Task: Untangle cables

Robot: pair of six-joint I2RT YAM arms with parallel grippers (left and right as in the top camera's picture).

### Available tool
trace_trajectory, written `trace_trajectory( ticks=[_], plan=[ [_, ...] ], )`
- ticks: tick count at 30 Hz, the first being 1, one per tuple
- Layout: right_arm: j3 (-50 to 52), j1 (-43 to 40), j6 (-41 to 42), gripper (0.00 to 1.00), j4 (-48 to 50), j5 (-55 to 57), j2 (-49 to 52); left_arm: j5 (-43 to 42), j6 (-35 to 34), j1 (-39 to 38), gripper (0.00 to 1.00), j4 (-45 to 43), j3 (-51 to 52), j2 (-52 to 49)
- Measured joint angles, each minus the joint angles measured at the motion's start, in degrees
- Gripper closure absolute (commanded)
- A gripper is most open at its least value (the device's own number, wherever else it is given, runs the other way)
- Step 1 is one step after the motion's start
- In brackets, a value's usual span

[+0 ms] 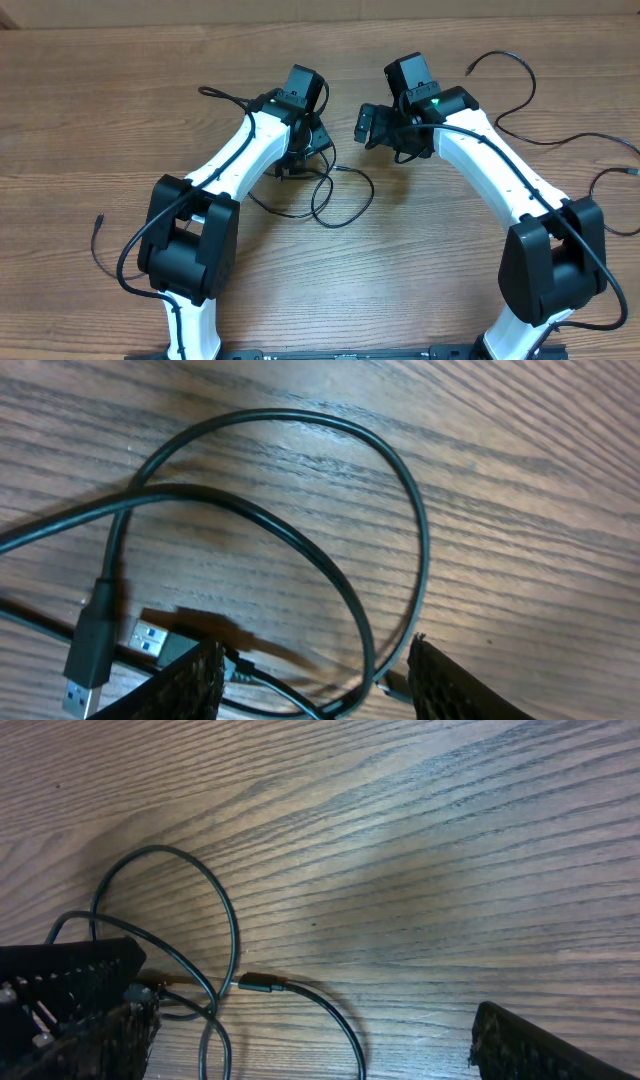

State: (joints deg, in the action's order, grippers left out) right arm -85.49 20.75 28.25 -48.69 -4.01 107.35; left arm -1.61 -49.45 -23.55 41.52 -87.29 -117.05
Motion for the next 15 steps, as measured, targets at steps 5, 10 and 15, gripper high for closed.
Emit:
trace_trajectory(
  ticks=[5, 10, 15],
  plan=[
    [0.0, 0.0, 0.0, 0.0, 0.11, 0.02, 0.02, 0.83, -0.15, 0.0, 0.41, -4.94, 2.69, 0.0],
    [0.0, 0.02, 0.0, 0.0, -0.26, 0.0, 0.02, 1.01, -0.15, 0.0, 0.41, -8.96, 5.29, 0.0],
    [0.0, 0.02, 0.0, 0.0, -0.26, 0.02, 0.02, 1.03, -0.15, 0.0, 0.38, -11.82, 7.8, 0.0]
  ],
)
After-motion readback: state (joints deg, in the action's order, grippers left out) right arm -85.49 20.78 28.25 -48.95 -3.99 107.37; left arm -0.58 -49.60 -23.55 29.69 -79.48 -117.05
